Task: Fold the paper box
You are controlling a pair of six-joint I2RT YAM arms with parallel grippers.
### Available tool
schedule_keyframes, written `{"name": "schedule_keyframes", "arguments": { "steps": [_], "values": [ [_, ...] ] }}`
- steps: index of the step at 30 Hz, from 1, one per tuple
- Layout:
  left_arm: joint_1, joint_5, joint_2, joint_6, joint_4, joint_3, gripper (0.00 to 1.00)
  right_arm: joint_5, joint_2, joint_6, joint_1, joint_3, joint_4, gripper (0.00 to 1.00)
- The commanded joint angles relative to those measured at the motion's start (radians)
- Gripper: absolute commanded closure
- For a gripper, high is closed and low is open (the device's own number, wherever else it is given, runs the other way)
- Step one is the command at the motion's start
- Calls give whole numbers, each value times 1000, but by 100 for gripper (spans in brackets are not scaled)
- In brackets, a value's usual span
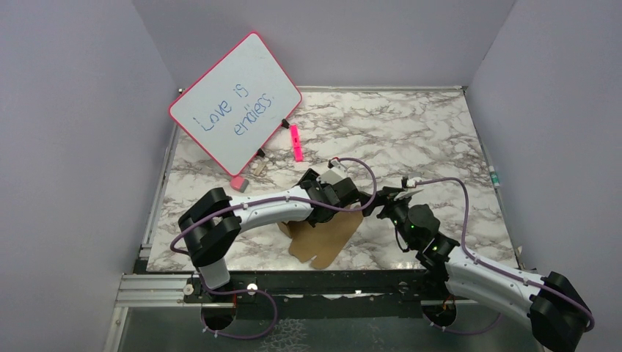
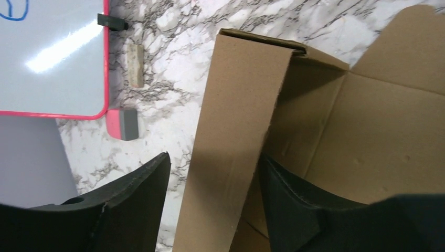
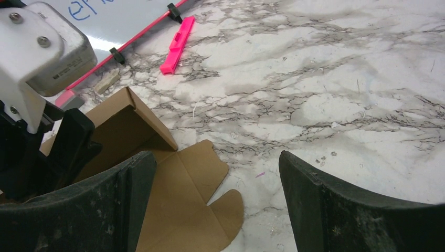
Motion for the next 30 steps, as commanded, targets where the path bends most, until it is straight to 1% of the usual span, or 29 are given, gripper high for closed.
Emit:
{"name": "schedule_keyframes", "arguments": {
  "steps": [1, 3, 6, 9, 12, 16, 21, 26, 30],
  "values": [
    [-4, -106, 14, 1, -51, 48, 50, 11, -11, -18, -3, -5, 3, 8],
    [-2, -102, 9, 4, -51, 52, 59, 6, -7, -20, -3, -1, 1, 9],
    [2, -94, 1, 6, -53, 54, 68, -1, -3, -16, -3, 7, -8, 9],
    [17, -68, -9, -4, -51, 49, 74, -15, -1, 7, -4, 21, -23, 10],
    [43, -44, -24, -23, -49, 40, 78, -31, 9, 32, -3, 62, -86, 10],
    [89, 13, -64, -53, -26, 12, 80, -50, 20, 82, -4, 133, -210, 10],
    [176, 149, -158, -54, 74, -64, 81, -132, 66, 186, -3, 207, -316, 11],
    [241, 247, -233, -63, 158, -128, 81, -239, 190, 279, -3, 306, -407, 13],
    [251, 264, -250, -65, 174, -146, 81, -284, 305, 329, -4, 400, -466, 14]
  ]
}}
